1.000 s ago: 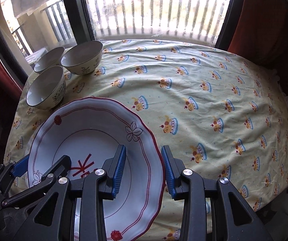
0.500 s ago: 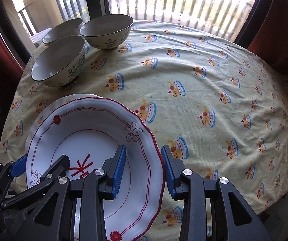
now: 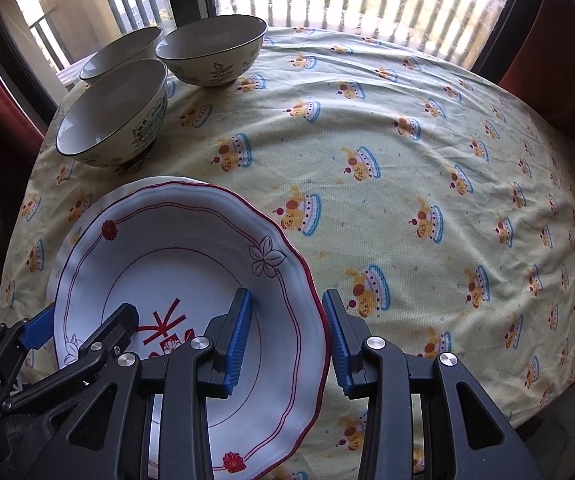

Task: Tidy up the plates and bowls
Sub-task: 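Carry the red-trimmed dish over the plate stack and lower it on top, then open the right tool and release the dish onto the stack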

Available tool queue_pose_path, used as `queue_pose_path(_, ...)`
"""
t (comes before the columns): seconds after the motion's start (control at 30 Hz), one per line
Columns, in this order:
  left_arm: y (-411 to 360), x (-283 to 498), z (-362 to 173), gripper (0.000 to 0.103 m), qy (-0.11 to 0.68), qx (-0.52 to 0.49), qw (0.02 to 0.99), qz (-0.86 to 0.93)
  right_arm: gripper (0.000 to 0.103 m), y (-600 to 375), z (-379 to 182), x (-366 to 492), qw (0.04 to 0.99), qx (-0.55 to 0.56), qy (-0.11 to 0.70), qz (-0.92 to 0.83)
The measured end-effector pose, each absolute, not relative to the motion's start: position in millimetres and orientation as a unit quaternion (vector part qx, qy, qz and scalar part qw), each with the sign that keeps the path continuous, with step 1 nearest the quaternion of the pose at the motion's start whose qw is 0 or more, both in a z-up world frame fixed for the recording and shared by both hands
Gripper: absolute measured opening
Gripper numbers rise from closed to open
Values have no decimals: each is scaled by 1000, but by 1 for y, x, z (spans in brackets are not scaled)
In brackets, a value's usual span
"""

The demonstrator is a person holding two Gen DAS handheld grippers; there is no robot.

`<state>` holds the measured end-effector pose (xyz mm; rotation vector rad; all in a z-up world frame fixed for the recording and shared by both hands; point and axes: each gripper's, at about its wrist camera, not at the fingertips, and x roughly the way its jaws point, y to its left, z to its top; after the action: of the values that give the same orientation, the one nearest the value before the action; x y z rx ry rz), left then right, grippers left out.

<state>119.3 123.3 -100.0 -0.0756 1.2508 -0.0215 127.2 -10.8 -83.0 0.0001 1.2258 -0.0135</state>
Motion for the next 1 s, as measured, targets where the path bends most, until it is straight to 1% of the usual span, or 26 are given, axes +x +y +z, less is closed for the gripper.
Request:
queue_pose_path(0.1,122,119,-97,63,581,-22,813,-5,34,-9,-82,125,820,-12,572,-7)
queue_pose_path(0.27,126,118,-88,63,564,8,825,12,34,-3,-79,124,821,-3,572,3)
queue_pose_path(0.5,131,122,-98,64,573,32,818,20,34,11,-89,129,807,2,590,2)
queue_pose_path(0.6,133,123,-99,64,567,34,822,19,34,15,-90,128,810,-2,587,-4)
queue_pose_path(0.67,133,125,-100,64,564,36,824,21,32,16,-90,128,812,-2,583,-6)
queue_pose_path(0.7,133,125,-100,65,563,38,825,22,33,16,-90,129,814,-3,580,-9)
queue_pose_path(0.93,138,127,-97,71,567,6,824,1,33,13,-89,131,813,0,582,-15)
queue_pose_path(1.0,144,131,-97,79,575,-9,818,4,34,14,-86,133,813,-4,582,-7)
